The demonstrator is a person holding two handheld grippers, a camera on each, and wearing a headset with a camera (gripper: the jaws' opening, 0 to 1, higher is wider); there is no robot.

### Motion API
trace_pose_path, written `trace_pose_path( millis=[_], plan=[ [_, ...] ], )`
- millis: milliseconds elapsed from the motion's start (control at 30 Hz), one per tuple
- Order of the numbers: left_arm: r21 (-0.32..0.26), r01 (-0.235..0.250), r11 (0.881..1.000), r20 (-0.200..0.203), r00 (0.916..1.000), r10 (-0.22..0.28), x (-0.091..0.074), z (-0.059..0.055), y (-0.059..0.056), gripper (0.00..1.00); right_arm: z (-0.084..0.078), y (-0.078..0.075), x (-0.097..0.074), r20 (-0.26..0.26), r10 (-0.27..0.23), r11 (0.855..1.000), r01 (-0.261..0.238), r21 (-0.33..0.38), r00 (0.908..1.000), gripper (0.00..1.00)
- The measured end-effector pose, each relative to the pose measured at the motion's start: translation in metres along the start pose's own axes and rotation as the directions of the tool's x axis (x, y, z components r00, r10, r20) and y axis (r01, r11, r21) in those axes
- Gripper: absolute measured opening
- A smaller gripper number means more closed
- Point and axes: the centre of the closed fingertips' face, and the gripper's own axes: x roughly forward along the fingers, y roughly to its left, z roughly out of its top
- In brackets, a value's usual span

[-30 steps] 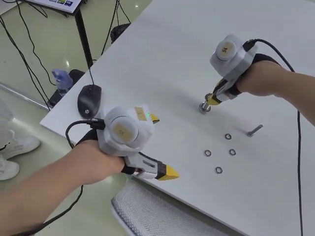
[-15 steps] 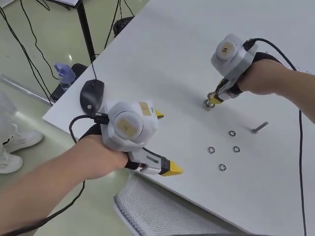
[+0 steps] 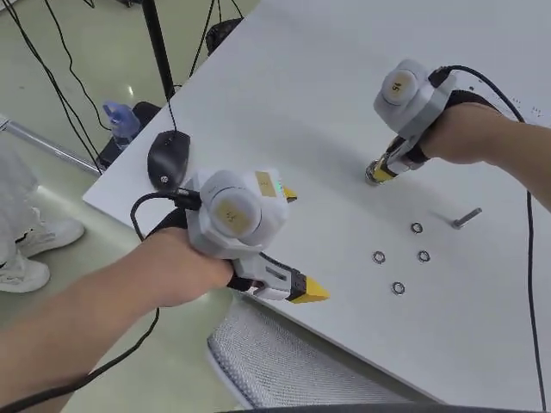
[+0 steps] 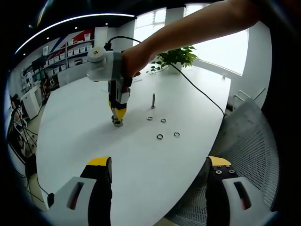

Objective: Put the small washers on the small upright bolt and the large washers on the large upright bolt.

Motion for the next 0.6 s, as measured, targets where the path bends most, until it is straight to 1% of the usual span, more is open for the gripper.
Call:
trace_pose_path(
  millis=[67,167,267,367,400,600],
  plan=[
    [0.003,0.001,1.000,-0.006,1.0000,-0.001,0.000,-0.001,-0.001,0.82,0.000,0.002,0.001,-0.001,0.003,1.000,-0.003,0.001,1.0000,0.22],
    [0.001,0.002,1.000,-0.008,1.0000,-0.002,-0.001,-0.002,-0.001,0.81,-0.002,-0.002,0.007,-0.006,0.005,1.000,-0.005,0.003,1.0000,0.22],
    [-0.004,0.005,1.000,-0.002,1.0000,-0.005,-0.001,-0.001,-0.001,0.81,-0.003,0.000,0.009,-0.009,0.005,1.000,-0.005,0.008,0.9999,0.22],
    [-0.002,0.004,1.000,-0.009,1.0000,-0.004,-0.002,-0.003,0.000,0.81,-0.004,0.001,0.010,-0.011,0.004,1.000,-0.004,0.009,0.9999,0.22],
    [-0.001,0.004,1.000,-0.010,0.9999,-0.004,-0.002,-0.003,0.000,0.81,-0.004,-0.002,0.012,-0.011,0.004,1.000,-0.003,0.010,0.9999,0.22],
    [0.001,0.006,1.000,-0.013,0.9999,-0.006,-0.002,-0.003,0.001,0.80,-0.003,-0.002,0.011,-0.006,0.007,1.000,-0.006,0.019,1.0000,0.22]
  ],
)
